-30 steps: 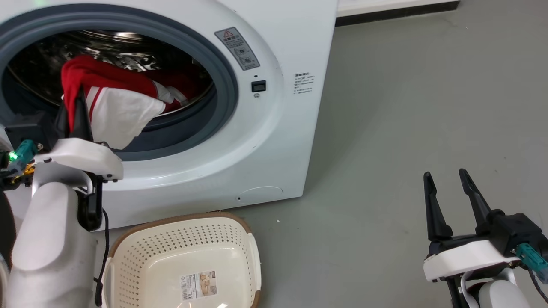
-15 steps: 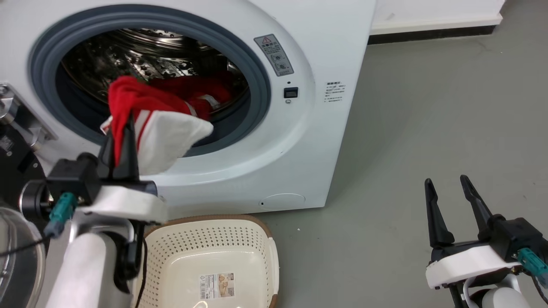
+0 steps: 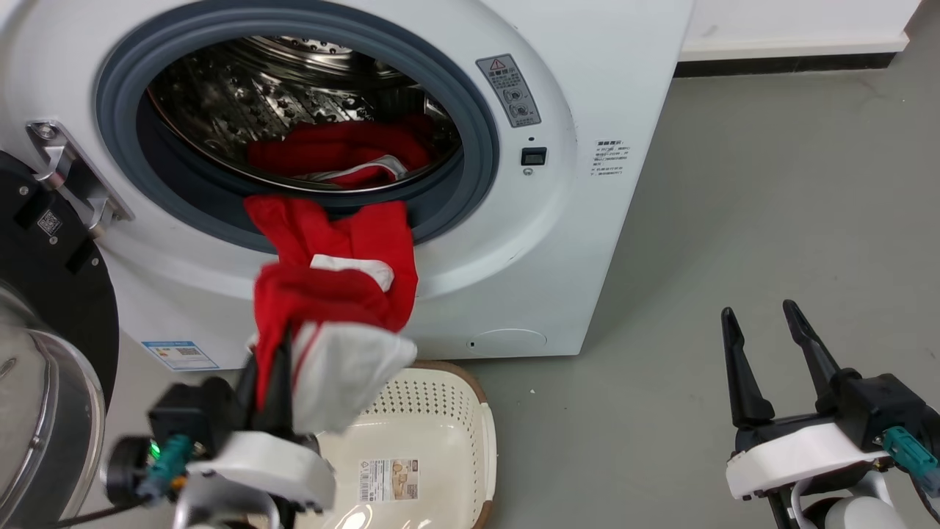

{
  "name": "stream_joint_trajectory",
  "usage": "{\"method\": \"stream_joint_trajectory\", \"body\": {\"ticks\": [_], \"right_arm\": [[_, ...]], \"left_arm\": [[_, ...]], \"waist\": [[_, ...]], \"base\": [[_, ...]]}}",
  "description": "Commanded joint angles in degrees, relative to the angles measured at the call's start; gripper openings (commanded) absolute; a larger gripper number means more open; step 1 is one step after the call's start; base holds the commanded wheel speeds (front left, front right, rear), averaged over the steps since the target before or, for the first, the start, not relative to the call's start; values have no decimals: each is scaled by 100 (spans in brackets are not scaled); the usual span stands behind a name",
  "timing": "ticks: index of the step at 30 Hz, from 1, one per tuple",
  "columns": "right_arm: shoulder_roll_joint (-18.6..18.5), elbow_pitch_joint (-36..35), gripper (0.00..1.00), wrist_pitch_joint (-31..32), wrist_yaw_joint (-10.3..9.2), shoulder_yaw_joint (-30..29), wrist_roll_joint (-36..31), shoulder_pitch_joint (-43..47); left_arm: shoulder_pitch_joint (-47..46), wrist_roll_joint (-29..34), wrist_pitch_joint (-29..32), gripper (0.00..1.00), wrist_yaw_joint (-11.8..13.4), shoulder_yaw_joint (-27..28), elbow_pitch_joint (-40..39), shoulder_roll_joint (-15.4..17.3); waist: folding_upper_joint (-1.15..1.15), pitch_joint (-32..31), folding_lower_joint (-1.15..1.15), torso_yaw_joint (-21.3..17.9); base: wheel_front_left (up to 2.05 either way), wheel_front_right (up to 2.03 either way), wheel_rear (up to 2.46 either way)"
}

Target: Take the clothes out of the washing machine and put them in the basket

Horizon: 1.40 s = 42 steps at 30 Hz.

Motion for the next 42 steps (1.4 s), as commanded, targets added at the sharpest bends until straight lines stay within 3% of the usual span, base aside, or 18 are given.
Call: {"method": "stream_joint_trajectory", "body": {"ticks": [1,5,9,20,33,42], "right_arm": [[-1,-44,100,0,-4,12,-33,-10],[0,-68,100,-5,-4,19,-9,-84],[-1,-73,100,-20,-4,26,5,-155],[0,-219,100,-15,-4,40,-37,-489],[1,-213,100,-196,-4,285,149,-1134],[2,-102,100,-334,-4,410,211,-1435]], "left_arm": [[200,-68,56,0,-3,-103,194,-109],[452,-228,17,0,23,-216,927,-306],[487,-415,-96,0,-107,-321,1875,-504],[-572,-428,-476,0,-299,-477,3925,-703],[-2387,-410,-1172,0,-495,-406,6461,-634],[-3042,-499,-1378,0,-637,-343,7646,-580]], "waist": [[0,53,0,11],[0,183,0,-2],[0,339,0,-35],[0,1120,0,-227],[0,2413,0,-787],[0,2973,0,-987]], "base": [[0,0,0],[0,0,0],[0,0,0],[0,0,0],[0,0,0],[0,0,0]]}}
